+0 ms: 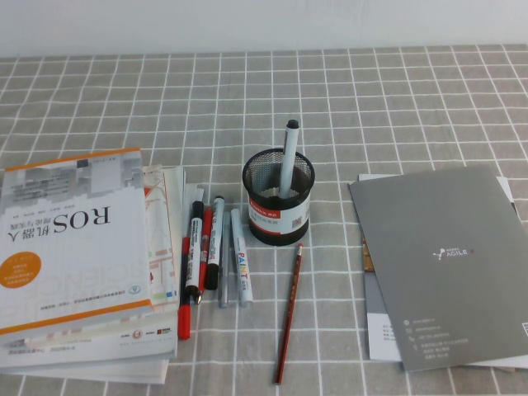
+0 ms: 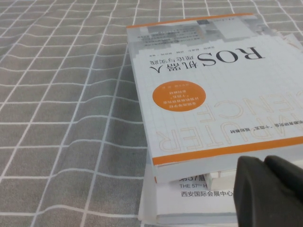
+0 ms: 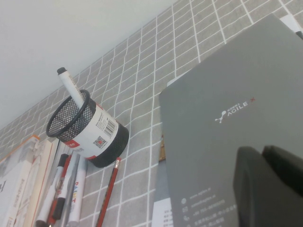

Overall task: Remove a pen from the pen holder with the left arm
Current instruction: 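Take a marker out of the pen holder and lay it on the table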

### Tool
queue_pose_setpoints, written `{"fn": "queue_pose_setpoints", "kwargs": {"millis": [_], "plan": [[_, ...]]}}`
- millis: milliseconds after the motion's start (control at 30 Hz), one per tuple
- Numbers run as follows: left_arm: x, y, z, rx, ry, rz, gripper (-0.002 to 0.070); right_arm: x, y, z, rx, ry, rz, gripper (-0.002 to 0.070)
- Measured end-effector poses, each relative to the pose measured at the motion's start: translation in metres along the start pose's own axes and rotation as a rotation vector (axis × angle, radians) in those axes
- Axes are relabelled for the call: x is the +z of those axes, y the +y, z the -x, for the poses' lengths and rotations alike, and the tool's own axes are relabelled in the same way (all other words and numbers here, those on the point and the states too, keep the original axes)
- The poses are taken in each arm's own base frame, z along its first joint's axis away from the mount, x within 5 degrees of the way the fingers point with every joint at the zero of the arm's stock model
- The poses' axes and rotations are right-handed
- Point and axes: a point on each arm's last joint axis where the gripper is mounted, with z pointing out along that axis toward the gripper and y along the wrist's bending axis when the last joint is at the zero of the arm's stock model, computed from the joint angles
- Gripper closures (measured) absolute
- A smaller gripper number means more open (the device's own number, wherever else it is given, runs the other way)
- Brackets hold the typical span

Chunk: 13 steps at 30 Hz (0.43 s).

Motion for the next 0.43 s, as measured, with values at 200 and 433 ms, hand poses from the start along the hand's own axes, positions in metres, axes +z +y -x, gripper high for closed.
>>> {"fn": "queue_pose_setpoints", "kwargs": {"millis": [200, 433], "plan": [[0.0, 0.0001, 0.0, 0.004, 0.0, 0.001, 0.0678, 0.0, 0.0, 0.0, 0.0, 0.0, 0.0, 0.0689], [0.0, -0.0001, 0.0, 0.002, 0.0, -0.001, 0.0678, 0.0, 0.0, 0.0, 0.0, 0.0, 0.0, 0.0689]]}}
